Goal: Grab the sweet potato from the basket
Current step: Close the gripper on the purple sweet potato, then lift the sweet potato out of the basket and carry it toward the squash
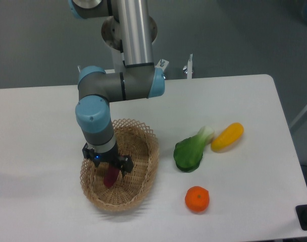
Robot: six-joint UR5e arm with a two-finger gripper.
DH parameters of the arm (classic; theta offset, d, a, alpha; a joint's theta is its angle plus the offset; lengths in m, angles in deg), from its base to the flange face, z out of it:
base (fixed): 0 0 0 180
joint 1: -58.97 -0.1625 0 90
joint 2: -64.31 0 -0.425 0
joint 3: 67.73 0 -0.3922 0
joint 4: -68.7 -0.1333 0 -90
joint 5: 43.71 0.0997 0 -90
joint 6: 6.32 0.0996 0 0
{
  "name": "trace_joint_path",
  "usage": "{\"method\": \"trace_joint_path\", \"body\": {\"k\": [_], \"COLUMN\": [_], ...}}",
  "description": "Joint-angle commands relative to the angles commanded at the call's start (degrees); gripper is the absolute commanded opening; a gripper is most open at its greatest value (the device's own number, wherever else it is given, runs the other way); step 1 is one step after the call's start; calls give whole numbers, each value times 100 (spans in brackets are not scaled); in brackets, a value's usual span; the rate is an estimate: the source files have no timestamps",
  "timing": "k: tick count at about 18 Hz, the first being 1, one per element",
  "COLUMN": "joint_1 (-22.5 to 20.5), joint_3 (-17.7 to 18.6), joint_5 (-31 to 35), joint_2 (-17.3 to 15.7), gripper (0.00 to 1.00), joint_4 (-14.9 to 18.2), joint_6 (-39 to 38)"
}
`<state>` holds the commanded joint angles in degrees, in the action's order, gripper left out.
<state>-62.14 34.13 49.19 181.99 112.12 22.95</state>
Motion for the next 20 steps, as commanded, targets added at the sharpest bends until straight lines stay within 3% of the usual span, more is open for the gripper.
{"method": "trace_joint_path", "body": {"k": [7, 10, 12, 15, 20], "joint_1": [9, 9, 9, 9, -9], "joint_3": [44, 27, 26, 18, -9], "joint_5": [18, 18, 18, 18, 27], "joint_2": [-9, -26, -44, -61, -140], "gripper": [98, 53, 35, 25, 24], "joint_4": [-35, -27, -27, -27, -18], "joint_6": [9, 35, 96, 123, 272]}}
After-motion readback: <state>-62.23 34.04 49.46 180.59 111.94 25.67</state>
